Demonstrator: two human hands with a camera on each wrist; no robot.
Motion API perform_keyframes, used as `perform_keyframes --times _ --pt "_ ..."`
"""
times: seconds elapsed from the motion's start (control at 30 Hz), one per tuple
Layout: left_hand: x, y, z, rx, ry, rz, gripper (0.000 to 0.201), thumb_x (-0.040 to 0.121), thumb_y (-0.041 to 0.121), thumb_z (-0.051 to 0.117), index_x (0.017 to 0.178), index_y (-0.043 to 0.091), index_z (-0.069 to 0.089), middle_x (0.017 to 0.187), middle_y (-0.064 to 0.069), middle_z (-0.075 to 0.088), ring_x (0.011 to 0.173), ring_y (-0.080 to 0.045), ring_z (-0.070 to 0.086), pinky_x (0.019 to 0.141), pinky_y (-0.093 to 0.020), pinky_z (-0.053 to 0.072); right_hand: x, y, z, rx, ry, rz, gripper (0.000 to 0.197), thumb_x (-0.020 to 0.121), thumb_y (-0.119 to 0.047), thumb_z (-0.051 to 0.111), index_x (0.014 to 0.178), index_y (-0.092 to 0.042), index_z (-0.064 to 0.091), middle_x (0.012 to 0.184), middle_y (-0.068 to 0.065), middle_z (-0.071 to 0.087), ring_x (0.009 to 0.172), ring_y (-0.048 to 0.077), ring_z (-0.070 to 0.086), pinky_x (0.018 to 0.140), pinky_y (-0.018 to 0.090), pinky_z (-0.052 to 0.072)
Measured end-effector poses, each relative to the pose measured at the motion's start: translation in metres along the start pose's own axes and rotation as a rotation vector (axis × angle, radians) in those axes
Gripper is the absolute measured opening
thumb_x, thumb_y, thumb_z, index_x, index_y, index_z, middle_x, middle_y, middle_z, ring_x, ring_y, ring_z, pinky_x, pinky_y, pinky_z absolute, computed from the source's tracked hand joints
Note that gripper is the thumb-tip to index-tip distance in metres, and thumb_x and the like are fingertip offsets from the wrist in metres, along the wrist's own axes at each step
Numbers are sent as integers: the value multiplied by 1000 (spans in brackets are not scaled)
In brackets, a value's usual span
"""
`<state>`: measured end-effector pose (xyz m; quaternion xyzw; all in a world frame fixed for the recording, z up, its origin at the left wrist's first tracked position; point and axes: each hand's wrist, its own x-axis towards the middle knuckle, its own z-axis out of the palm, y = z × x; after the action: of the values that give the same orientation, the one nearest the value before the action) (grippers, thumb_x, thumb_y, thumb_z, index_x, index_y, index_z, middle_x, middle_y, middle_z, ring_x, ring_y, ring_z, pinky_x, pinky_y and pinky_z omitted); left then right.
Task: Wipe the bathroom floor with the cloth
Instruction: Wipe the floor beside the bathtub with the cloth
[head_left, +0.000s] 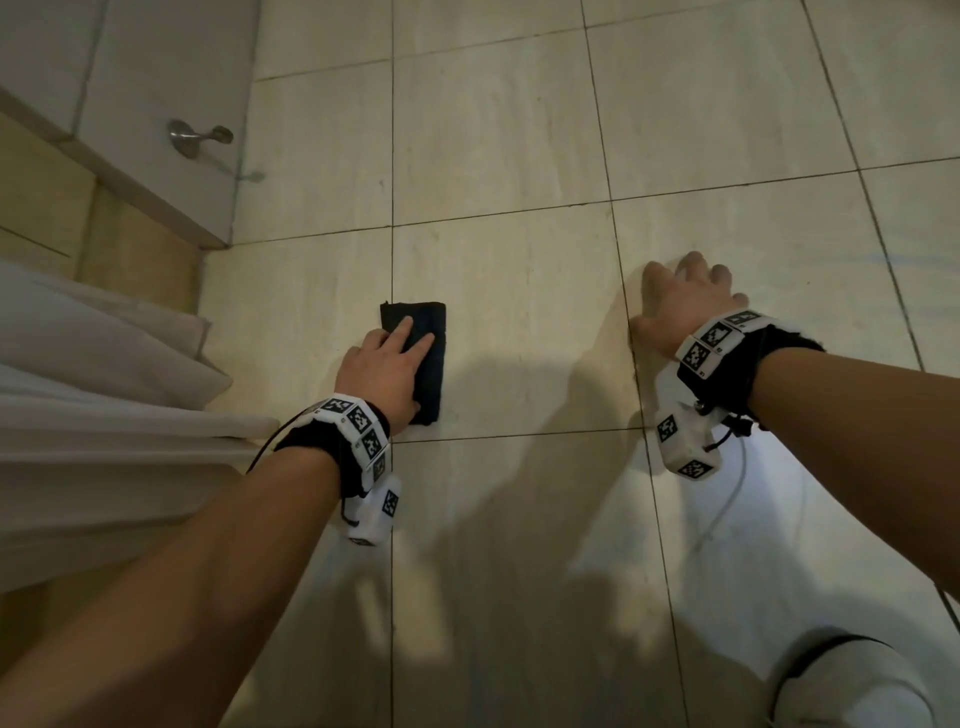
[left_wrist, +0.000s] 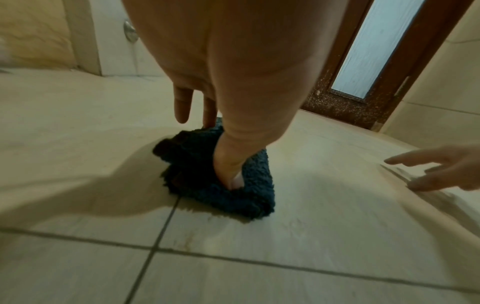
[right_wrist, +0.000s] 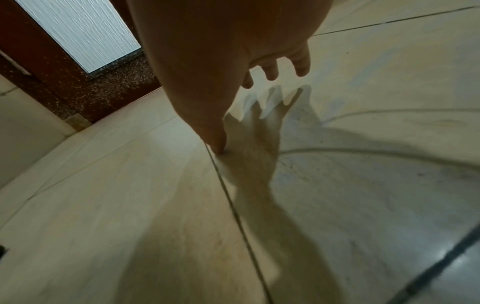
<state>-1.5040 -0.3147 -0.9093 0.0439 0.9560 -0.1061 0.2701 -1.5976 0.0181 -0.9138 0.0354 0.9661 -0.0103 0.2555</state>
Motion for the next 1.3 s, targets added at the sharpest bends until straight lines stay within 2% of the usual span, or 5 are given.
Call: perform_keyframes --times 0.17,0.33,0.83,1.1,1.3 --pt "12 -5 -2 -66 -21 -12 95 84 40 72 156 31 12 165 -2 1 142 -30 21 108 -43 38 10 9 6 57 -73 54 64 85 -49 60 138 -36 26 155 10 13 141 44 14 101 67 36" --pt "31 -2 -16 -135 -34 -40 94 83 40 73 156 32 13 165 2 1 142 -30 21 111 -43 35 12 3 8 71 -63 103 68 92 -43 60 147 -37 19 163 8 -3 147 43 0 109 69 24" --pt "126 48 -86 -112 -22 16 94 82 43 73 155 33 15 164 2 4 139 -35 23 107 -46 39 17 5 9 105 -104 77 76 93 -42 59 151 -38 10 163 9 -9 147 45 -6 111 70 19" --pt "146 96 -109 -123 -23 68 90 83 43 70 154 35 16 164 3 5 138 -36 22 105 -47 37 15 6 7 131 -104 59 73 94 -41 59 150 -37 12 163 10 -10 147 47 -8 111 71 16" --pt "150 140 -114 -149 43 150 89 81 45 72 153 35 20 163 0 9 138 -38 21 102 -49 38 13 6 7 111 -88 54 70 93 -43 57 148 -37 14 163 12 -7 146 48 -5 109 71 21"
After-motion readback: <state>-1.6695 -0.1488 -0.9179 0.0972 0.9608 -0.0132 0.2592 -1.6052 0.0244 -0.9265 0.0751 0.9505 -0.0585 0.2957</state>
